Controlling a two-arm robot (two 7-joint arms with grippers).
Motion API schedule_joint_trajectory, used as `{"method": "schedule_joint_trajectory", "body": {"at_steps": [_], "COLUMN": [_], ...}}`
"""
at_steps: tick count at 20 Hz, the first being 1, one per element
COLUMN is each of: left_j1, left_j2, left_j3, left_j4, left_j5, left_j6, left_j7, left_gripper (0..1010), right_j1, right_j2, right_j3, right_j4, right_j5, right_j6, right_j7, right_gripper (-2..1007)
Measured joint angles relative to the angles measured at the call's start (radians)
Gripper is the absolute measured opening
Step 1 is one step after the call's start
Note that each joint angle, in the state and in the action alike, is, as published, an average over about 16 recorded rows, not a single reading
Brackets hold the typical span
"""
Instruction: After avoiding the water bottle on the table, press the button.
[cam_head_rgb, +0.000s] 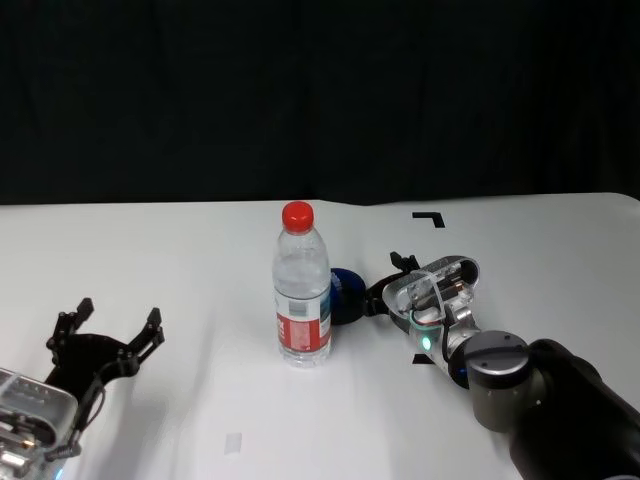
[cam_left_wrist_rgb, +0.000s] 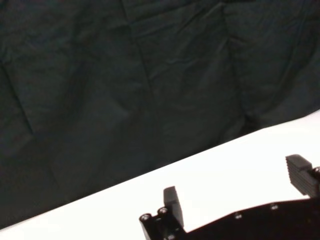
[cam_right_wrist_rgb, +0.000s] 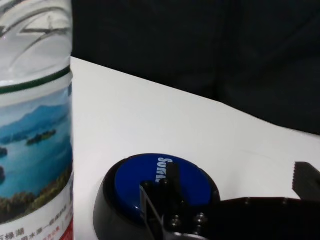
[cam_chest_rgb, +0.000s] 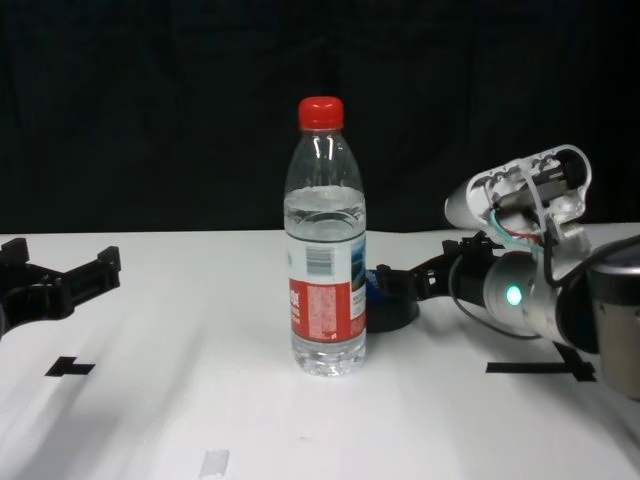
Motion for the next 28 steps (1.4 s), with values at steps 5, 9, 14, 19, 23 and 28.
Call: {"method": "schedule_joint_trajectory", "body": {"at_steps": [5,9,14,19,23,28], "left_j1": [0.0,0.0,0.0,0.0,0.0,0.0], "left_j2": [0.0,0.0,0.0,0.0,0.0,0.0], "left_j3": [0.0,0.0,0.0,0.0,0.0,0.0], "left_j4": [0.0,0.0,0.0,0.0,0.0,0.0], "left_j5": [0.0,0.0,0.0,0.0,0.0,0.0], "left_j6": [0.0,0.0,0.0,0.0,0.0,0.0], "left_j7": [0.0,0.0,0.0,0.0,0.0,0.0], "left_gripper": [1009,1010,1010,1010,1010,1010], "right_j1": [-0.003,-0.015,-0.05,-0.1,-0.149,-0.21], "right_j2": [0.001,0.003,0.01,0.021,0.031,0.042], "right_j3": [0.005,0.011,0.019,0.028,0.035,0.045], "right_j4": [-0.01,-0.039,-0.112,-0.207,-0.288,-0.382], "right_j5": [0.005,0.011,0.019,0.026,0.03,0.036], "right_j6": [-0.004,-0.006,0.001,0.015,0.033,0.057], "right_j7": [0.0,-0.002,-0.009,-0.02,-0.028,-0.037], "right_gripper": [1002,1002,1002,1002,1002,1002]}}
